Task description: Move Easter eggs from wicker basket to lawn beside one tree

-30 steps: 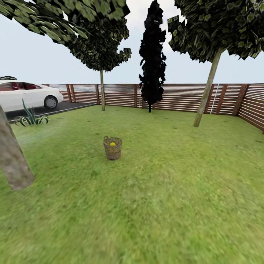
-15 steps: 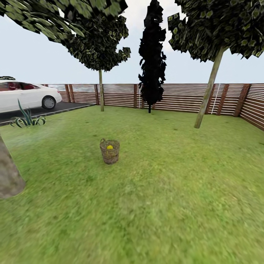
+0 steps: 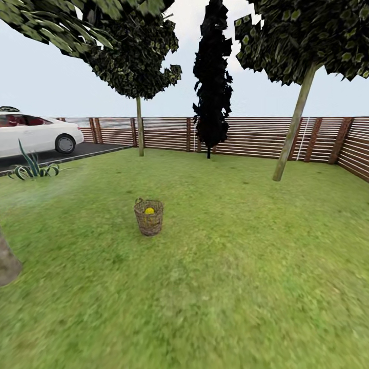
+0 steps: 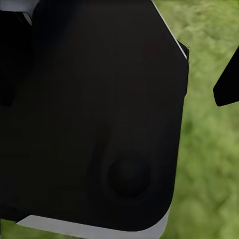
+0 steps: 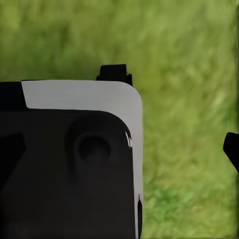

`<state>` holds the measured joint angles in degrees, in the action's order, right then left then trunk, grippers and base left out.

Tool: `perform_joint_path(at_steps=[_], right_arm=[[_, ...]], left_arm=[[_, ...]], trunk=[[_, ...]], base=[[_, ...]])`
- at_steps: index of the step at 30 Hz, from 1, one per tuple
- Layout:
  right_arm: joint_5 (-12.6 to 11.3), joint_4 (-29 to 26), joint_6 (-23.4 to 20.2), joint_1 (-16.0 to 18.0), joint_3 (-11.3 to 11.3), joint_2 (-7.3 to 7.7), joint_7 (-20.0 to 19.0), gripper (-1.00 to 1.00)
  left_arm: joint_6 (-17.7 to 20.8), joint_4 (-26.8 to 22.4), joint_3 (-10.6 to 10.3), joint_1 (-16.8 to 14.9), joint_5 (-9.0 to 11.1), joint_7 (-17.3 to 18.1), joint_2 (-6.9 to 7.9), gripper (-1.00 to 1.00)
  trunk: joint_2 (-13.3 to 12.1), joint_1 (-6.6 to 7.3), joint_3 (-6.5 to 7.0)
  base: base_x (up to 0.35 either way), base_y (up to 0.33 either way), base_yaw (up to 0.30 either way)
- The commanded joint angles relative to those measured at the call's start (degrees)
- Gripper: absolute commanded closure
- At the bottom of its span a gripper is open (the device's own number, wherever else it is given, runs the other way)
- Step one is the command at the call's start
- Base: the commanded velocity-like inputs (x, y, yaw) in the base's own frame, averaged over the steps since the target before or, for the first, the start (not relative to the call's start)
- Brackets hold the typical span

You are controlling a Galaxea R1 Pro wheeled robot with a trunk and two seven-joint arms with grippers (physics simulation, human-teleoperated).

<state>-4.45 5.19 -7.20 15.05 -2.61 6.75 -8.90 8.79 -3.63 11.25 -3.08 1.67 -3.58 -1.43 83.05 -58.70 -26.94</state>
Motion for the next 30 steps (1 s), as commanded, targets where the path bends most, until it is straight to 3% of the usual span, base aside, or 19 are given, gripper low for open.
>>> perform_joint_path(at_steps=[1, 25, 30], right_arm=[[-0.5, 0.1, -0.1, 0.1, -0.3, 0.01, -0.2, -1.00], [-0.7, 0.0, 0.2, 0.1, -0.2, -0.06, -0.2, -1.00], [-0.7, 0.0, 0.3, 0.1, -0.2, 0.51, -0.2, -1.00]], left_arm=[[0.4, -0.1, 0.3, 0.0, 0.2, -0.2, -0.02, -1.00], [0.4, -0.2, 0.4, 0.0, 0.3, -0.2, 0.18, -1.00], [0.3, -0.4, 0.5, 0.0, 0.3, -0.2, 0.19, -1.00]], trunk=[[0.0, -0.03, -0.06], [0.0, -0.03, -0.06], [0.0, -0.03, -0.06]], base=[[0.341, -0.097, 0.000], [0.341, -0.097, 0.000], [0.340, -0.097, 0.000]])
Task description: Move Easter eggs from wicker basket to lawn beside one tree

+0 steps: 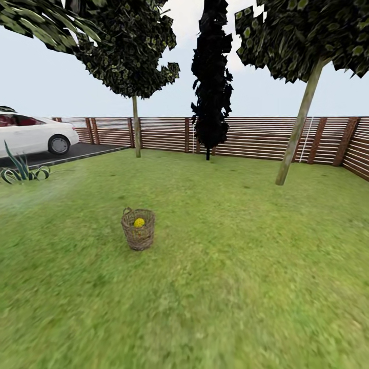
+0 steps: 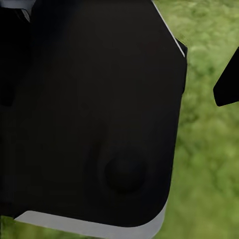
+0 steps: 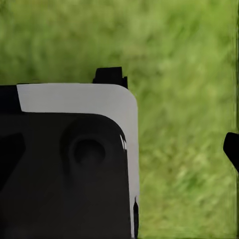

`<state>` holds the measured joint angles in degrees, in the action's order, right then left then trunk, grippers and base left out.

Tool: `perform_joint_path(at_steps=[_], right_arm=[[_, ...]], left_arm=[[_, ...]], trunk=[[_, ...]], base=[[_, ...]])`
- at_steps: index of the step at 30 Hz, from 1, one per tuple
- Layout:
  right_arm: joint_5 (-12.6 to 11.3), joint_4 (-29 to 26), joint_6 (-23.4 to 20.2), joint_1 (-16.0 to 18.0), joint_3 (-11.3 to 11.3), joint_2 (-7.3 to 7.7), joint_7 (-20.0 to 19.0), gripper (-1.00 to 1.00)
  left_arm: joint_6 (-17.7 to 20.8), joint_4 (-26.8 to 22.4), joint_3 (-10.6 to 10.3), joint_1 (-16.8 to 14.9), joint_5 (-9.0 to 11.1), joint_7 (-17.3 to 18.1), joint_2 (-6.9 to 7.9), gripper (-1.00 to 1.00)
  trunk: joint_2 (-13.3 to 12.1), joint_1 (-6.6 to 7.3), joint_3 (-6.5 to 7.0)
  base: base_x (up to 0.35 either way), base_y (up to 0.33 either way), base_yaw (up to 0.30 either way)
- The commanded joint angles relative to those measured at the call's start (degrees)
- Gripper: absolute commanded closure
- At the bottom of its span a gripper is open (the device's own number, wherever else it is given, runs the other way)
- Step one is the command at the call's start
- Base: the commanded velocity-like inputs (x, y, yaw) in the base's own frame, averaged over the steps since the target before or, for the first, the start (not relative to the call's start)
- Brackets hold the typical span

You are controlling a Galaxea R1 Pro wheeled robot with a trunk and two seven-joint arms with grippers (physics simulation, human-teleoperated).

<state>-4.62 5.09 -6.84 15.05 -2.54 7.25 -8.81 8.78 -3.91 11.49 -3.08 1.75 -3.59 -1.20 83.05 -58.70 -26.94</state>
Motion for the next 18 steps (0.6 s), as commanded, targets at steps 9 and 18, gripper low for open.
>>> perform_joint_path(at_steps=[9, 18], right_arm=[[-0.4, 0.1, -0.2, 0.0, -0.4, -0.41, -0.2, -1.00], [-0.3, 0.2, -0.2, 0.1, -0.4, -0.63, -0.3, -1.00]], left_arm=[[0.3, -0.2, 0.2, 0.0, 0.2, -0.2, -0.15, -1.00], [0.4, -0.1, 0.1, 0.0, 0.2, -0.2, -0.29, -1.00]], trunk=[[0.0, -0.03, -0.06], [0.0, -0.03, -0.06]], base=[[0.340, -0.098, 0.000], [0.341, -0.099, 0.000]])
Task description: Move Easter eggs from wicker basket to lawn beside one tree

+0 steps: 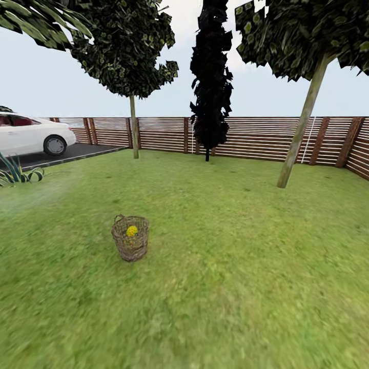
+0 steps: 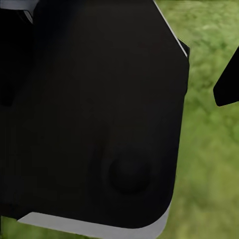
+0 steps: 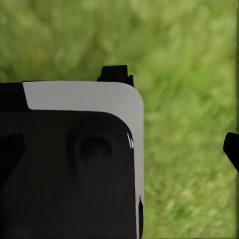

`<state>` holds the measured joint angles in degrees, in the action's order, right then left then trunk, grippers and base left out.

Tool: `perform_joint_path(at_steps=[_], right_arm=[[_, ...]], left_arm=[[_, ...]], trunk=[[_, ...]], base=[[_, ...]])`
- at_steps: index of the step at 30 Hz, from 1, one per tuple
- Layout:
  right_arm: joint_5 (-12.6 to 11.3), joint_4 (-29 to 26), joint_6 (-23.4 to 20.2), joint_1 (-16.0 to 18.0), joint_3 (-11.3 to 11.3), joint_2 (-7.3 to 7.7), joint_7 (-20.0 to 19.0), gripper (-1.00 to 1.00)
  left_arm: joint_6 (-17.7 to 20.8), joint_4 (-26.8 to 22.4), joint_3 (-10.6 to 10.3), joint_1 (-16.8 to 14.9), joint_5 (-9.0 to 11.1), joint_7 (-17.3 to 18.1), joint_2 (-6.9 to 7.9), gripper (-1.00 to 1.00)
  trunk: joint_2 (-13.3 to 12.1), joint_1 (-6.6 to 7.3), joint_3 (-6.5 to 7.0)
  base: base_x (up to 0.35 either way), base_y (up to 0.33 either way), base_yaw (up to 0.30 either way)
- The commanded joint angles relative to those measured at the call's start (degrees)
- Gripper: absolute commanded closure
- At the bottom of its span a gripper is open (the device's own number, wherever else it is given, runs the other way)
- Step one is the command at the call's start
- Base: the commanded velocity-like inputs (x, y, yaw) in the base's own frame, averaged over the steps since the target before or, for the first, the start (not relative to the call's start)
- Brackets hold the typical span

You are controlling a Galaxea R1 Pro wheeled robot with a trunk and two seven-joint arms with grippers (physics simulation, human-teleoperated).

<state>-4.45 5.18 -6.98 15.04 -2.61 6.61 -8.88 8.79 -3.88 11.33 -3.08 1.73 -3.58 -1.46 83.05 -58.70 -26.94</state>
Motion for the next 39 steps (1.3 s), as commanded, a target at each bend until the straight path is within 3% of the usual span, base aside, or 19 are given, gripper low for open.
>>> perform_joint_path(at_steps=[1, 39], right_arm=[[-0.5, 0.1, -0.1, 0.1, -0.3, 0.00, -0.2, -1.00], [-0.5, 0.1, -0.3, 0.1, -0.3, -0.06, -0.3, -1.00]], left_arm=[[0.4, -0.2, 0.3, 0.0, 0.2, -0.2, -0.03, -1.00], [0.4, 0.1, 0.3, 0.0, 0.0, -0.2, -0.21, -1.00]], trunk=[[0.0, -0.03, -0.06], [0.0, -0.03, -0.06]], base=[[0.341, -0.098, 0.000], [0.328, -0.094, 0.000]])
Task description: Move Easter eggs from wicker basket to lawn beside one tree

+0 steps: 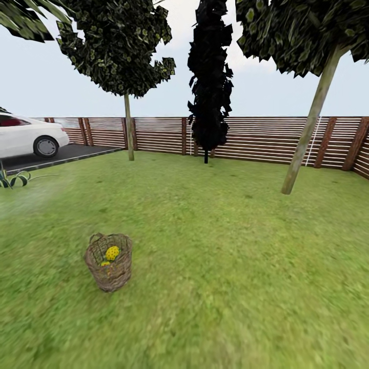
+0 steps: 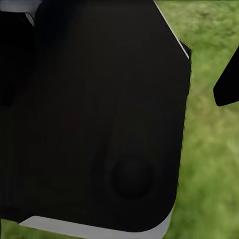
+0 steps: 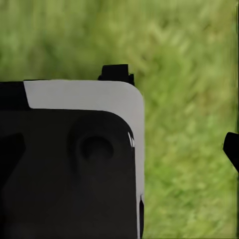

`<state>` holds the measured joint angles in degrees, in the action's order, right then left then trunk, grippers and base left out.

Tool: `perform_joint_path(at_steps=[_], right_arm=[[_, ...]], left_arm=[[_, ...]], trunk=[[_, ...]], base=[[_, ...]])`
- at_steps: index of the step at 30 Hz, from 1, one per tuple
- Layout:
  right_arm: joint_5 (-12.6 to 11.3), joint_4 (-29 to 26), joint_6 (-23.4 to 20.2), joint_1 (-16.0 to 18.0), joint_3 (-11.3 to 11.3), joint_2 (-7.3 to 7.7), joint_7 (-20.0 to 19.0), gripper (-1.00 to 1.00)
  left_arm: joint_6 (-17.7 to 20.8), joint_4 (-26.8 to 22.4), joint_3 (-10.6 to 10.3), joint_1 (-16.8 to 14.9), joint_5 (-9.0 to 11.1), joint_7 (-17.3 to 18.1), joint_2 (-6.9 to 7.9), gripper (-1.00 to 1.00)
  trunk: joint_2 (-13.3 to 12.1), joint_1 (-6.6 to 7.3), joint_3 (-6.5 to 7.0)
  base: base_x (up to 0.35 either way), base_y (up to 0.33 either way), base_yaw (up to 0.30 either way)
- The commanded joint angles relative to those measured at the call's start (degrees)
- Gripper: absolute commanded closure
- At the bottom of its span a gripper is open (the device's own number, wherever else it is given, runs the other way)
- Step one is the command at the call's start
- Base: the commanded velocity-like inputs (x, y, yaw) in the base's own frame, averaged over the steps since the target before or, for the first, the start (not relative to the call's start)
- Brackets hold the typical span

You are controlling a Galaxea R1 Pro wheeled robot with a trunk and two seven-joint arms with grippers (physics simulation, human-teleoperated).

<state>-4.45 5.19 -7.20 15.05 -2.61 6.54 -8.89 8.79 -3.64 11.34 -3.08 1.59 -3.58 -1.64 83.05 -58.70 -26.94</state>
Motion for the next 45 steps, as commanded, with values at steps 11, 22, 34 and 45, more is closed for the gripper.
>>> perform_joint_path(at_steps=[11, 22, 34, 45], right_arm=[[-0.5, 0.1, -0.1, 0.1, -0.3, -0.04, -0.2, -1.00], [-0.4, 0.2, -0.2, 0.1, -0.3, -0.08, -0.2, -1.00], [-0.5, 0.2, -0.1, 0.1, -0.3, -0.04, -0.2, -1.00], [-0.5, 0.2, 0.0, 0.1, -0.3, 0.04, -0.2, -1.00]], left_arm=[[0.4, -0.1, 0.3, 0.0, 0.2, -0.2, -0.03, -1.00], [0.4, 0.1, 0.3, 0.0, 0.2, -0.2, -0.04, -1.00], [0.4, 0.1, 0.3, 0.0, 0.2, -0.2, -0.03, -1.00], [0.4, 0.1, 0.3, 0.0, 0.2, -0.2, -0.03, -1.00]], trunk=[[0.0, -0.03, -0.06], [0.0, -0.03, -0.06], [0.0, -0.03, -0.06], [0.0, -0.03, -0.06]], base=[[0.324, -0.128, 0.000], [0.324, -0.131, 0.000], [0.324, -0.135, 0.000], [0.324, -0.136, 0.000]])
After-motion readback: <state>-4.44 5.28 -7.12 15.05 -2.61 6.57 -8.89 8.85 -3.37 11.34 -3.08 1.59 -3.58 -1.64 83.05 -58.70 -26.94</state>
